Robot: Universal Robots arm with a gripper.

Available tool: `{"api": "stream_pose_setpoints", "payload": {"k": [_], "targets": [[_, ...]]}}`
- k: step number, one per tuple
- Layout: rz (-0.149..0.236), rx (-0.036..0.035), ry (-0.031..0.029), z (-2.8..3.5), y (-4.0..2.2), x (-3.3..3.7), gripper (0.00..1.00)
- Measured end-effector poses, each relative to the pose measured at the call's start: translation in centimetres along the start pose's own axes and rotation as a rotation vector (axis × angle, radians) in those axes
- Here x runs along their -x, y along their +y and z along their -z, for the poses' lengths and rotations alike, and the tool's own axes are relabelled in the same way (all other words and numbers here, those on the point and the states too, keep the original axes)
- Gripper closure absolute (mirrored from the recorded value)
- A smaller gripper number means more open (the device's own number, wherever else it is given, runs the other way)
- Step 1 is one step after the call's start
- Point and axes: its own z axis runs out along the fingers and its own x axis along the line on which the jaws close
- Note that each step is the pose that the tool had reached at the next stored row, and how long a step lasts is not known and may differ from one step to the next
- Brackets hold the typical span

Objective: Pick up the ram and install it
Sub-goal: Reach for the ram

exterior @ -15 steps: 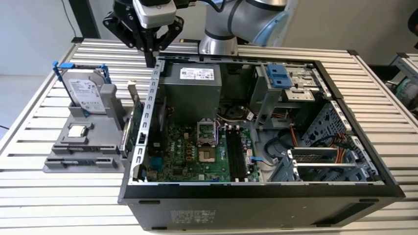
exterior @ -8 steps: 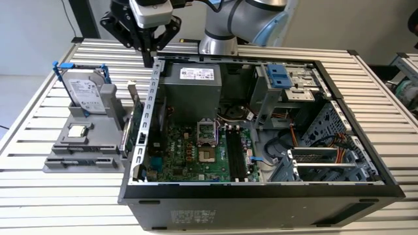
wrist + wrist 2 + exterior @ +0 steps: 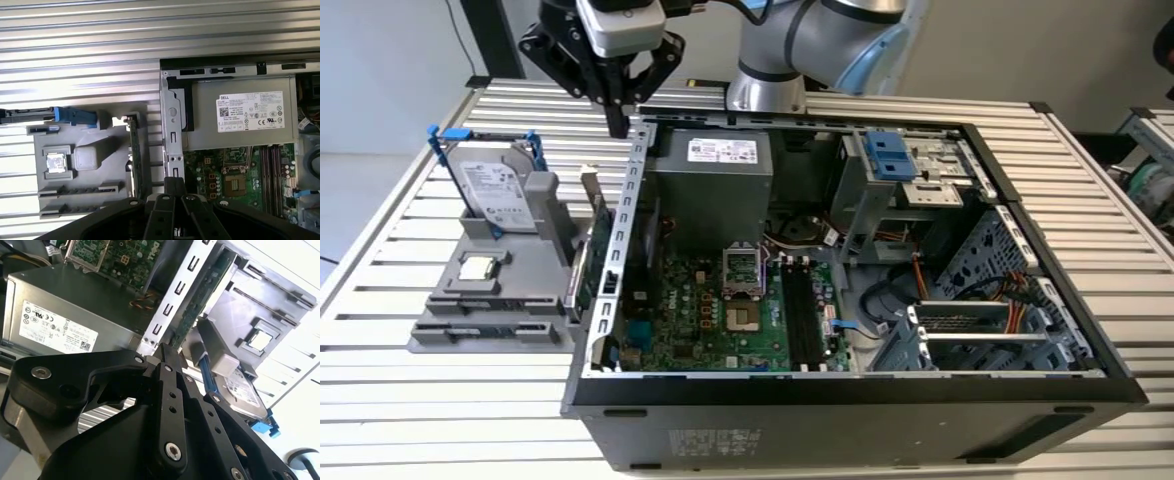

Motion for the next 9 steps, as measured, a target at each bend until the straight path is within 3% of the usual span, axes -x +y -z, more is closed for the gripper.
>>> {"api": "stream_pose_setpoints", "payload": {"k": [9], "targets": [[0.000, 0.0000, 0.0000, 0.01, -0.05, -0.60, 1.00]]}}
